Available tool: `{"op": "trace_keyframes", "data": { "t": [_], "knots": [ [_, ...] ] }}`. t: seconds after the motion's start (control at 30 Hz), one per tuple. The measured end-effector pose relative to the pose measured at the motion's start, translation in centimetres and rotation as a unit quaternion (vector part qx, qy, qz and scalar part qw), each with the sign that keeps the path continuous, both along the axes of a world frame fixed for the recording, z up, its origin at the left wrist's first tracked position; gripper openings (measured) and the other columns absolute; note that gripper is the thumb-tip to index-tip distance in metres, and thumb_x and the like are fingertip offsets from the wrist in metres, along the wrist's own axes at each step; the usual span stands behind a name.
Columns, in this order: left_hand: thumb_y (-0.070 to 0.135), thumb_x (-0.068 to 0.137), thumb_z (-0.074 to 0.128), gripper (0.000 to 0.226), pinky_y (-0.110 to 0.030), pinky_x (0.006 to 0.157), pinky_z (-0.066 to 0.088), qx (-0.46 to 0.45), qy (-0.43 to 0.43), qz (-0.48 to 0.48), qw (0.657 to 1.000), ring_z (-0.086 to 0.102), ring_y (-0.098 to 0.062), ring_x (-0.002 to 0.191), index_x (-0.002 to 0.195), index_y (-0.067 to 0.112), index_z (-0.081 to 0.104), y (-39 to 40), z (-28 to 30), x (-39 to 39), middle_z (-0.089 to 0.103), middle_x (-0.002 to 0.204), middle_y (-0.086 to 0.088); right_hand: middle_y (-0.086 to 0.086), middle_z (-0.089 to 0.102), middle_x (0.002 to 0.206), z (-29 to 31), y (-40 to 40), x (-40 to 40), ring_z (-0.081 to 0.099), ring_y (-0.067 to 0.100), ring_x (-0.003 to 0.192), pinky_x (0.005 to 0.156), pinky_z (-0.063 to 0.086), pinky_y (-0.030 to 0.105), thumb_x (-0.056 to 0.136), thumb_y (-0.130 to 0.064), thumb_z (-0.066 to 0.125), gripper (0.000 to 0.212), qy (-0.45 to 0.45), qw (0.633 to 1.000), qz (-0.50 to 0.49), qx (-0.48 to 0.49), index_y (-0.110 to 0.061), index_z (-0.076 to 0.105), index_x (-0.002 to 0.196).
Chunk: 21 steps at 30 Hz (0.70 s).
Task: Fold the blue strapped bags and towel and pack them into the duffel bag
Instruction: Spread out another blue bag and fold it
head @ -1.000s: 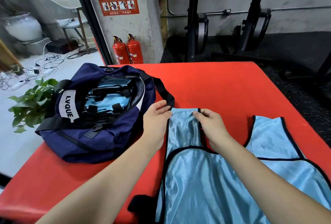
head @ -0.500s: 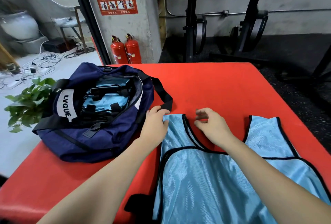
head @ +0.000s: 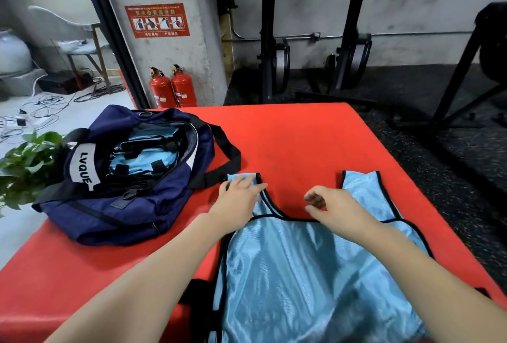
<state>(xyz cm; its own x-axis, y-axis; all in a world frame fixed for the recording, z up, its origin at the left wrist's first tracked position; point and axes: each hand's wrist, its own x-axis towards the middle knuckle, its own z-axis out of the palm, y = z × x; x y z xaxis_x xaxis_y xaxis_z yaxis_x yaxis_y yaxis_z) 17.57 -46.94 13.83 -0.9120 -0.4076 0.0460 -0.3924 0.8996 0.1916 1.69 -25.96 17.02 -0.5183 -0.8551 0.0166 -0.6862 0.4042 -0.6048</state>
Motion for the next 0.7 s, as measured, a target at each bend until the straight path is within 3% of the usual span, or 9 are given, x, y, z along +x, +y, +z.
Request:
{"op": "trace_keyframes", "data": {
  "t": [0.07, 0.2, 0.3, 0.43, 0.6, 0.7],
  "knots": [
    [0.012, 0.104, 0.042, 0.051, -0.05, 0.116, 0.015, 0.006, -0.014, -0.016, 1.0, 0.008, -0.024, 0.151, 0.145, 0.041, 0.045, -0.5, 0.5, -0.4, 0.018, 0.164, -0.001, -0.009, 0.069, 0.094, -0.2, 1.4, -0.2, 0.063, 0.001, 0.089, 0.075, 0.042, 0.005, 0.092, -0.019, 0.07, 0.012, 0.005, 1.0, -0.006, 0.001, -0.023, 0.066, 0.103],
    [0.027, 0.104, 0.051, 0.024, -0.049, 0.112, 0.02, 0.017, 0.009, -0.018, 1.0, 0.013, -0.022, 0.147, 0.122, 0.034, 0.064, -1.2, 1.0, -1.3, 0.03, 0.159, 0.003, -0.009, 0.069, 0.092, -0.4, 3.8, -1.1, 0.062, -0.001, 0.086, 0.072, 0.043, 0.005, 0.092, -0.019, 0.07, 0.011, 0.018, 1.0, -0.008, 0.011, -0.024, 0.065, 0.1],
    [0.022, 0.102, 0.053, 0.017, -0.048, 0.109, 0.024, 0.002, 0.015, -0.01, 1.0, 0.018, -0.023, 0.144, 0.113, 0.029, 0.065, -1.8, 0.9, -1.6, 0.036, 0.155, 0.003, -0.008, 0.07, 0.092, -0.3, 5.1, -2.0, 0.064, 0.002, 0.088, 0.076, 0.047, 0.011, 0.092, -0.02, 0.069, 0.009, 0.018, 1.0, -0.019, 0.017, -0.024, 0.065, 0.1],
    [0.02, 0.101, 0.053, 0.02, -0.05, 0.11, 0.024, -0.036, 0.025, 0.007, 0.999, 0.022, -0.023, 0.141, 0.117, 0.03, 0.06, -1.8, 0.3, -2.2, 0.037, 0.151, 0.002, -0.009, 0.069, 0.1, -0.1, 6.4, -3.4, 0.065, 0.006, 0.097, 0.082, 0.046, 0.012, 0.092, -0.02, 0.069, 0.012, 0.038, 0.998, -0.019, 0.046, -0.023, 0.066, 0.104],
    [0.023, 0.097, 0.058, 0.032, -0.048, 0.108, 0.025, -0.068, 0.083, 0.054, 0.993, 0.034, -0.024, 0.135, 0.127, 0.032, 0.058, -1.0, -0.1, -2.4, 0.043, 0.144, 0.003, -0.008, 0.063, 0.119, -0.2, 8.1, -6.1, 0.058, 0.013, 0.113, 0.101, 0.045, 0.031, 0.084, -0.027, 0.078, 0.042, 0.082, 0.986, -0.015, 0.143, -0.025, 0.064, 0.123],
    [0.023, 0.097, 0.06, 0.028, -0.038, 0.101, 0.036, 0.014, 0.13, 0.028, 0.991, 0.047, -0.018, 0.119, 0.124, 0.028, 0.062, -0.1, 0.4, -1.2, 0.052, 0.128, 0.004, -0.006, 0.062, 0.122, -0.5, 9.2, -7.2, 0.057, 0.014, 0.114, 0.102, 0.045, 0.033, 0.08, -0.033, 0.082, 0.049, 0.071, 0.984, -0.023, 0.16, -0.024, 0.063, 0.125]
  ]
}}
